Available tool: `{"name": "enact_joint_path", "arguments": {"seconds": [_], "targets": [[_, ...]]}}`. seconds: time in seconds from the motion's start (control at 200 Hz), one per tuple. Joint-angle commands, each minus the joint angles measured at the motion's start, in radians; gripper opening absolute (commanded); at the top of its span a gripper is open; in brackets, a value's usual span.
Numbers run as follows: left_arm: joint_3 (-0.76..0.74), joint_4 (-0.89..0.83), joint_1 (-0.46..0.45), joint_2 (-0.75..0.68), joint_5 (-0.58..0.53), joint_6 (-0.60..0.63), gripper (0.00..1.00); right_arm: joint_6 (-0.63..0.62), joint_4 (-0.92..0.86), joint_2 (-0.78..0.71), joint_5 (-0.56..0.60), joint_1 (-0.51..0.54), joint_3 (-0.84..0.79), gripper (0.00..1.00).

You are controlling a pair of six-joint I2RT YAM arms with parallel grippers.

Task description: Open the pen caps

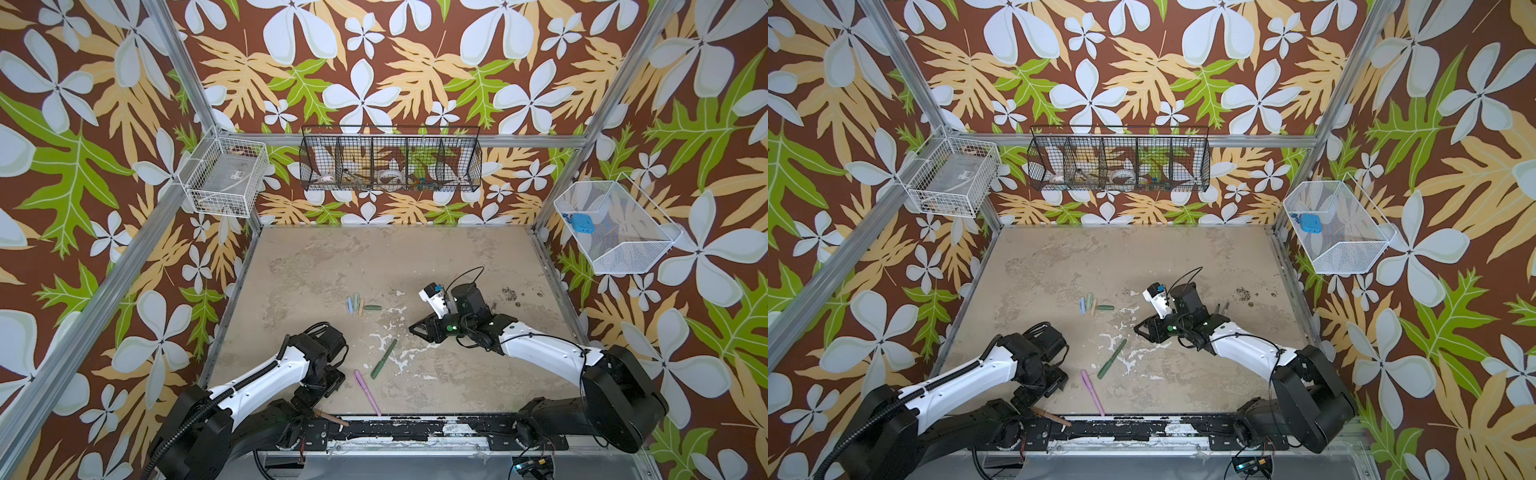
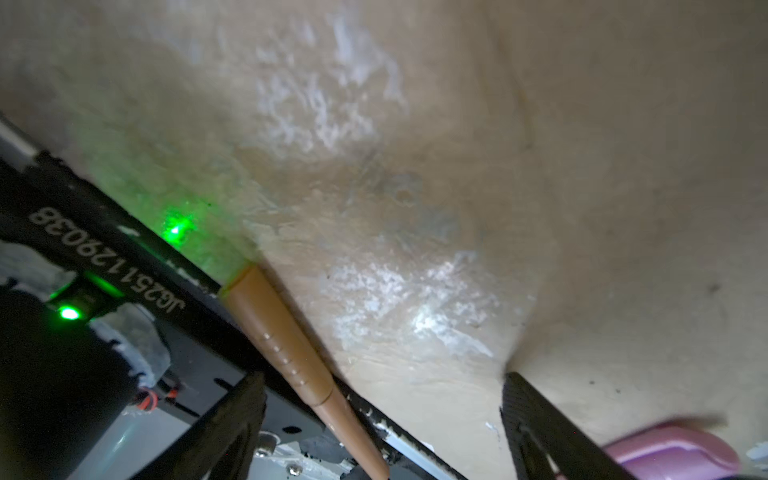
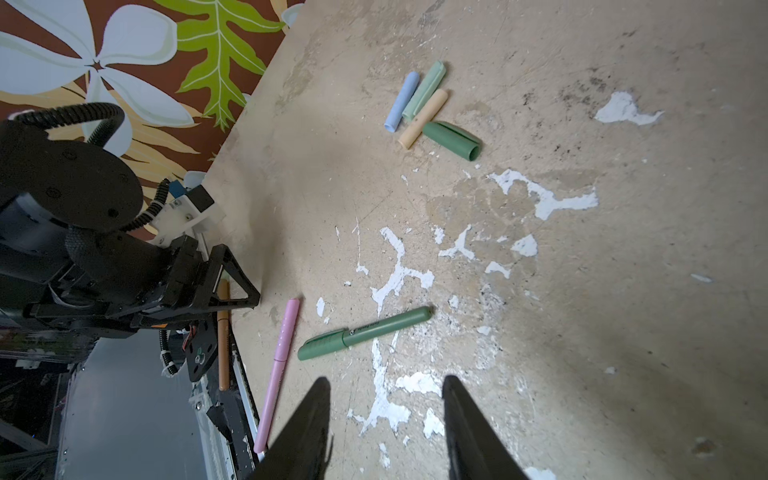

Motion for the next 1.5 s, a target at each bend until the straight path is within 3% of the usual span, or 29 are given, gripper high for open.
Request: {"name": "enact_joint_path", "arguments": {"seconds": [0.0,0.12,0.26,0.46,0.641,0.956,1.196,1.496], "targets": [[-0.01,0.01,-0.004,-0.024,-0.012,-0.052,0.9,-0.006,0.012,-0.01,-0.009,0.0,0.0,0.44],[-0.035,0.035,-0.008,-0.039,-0.015,-0.063,0.89,-0.007,0.012,-0.02,-0.01,0.0,-0.003,0.44],[-0.055,0.074,-0.01,-0.046,-0.018,-0.074,0.81,-0.004,0.017,-0.02,-0.014,0.0,-0.006,0.44],[-0.07,0.143,-0.01,-0.042,-0.005,-0.083,0.53,-0.004,0.022,-0.017,-0.023,0.0,-0.009,0.44],[-0.085,0.177,-0.01,-0.038,0.006,-0.092,0.35,-0.004,0.02,-0.017,-0.021,0.0,-0.008,0.44],[-0.075,0.282,-0.001,0.026,-0.028,-0.073,0.21,-0.007,0.018,-0.013,-0.018,0.0,-0.008,0.44],[0.027,0.348,0.075,0.123,-0.157,0.148,0.02,-0.014,0.012,-0.031,0.006,0.0,-0.011,0.44],[0.265,0.454,0.167,0.171,-0.358,0.46,0.0,-0.037,0.0,-0.059,0.069,0.0,-0.011,0.43]]}}
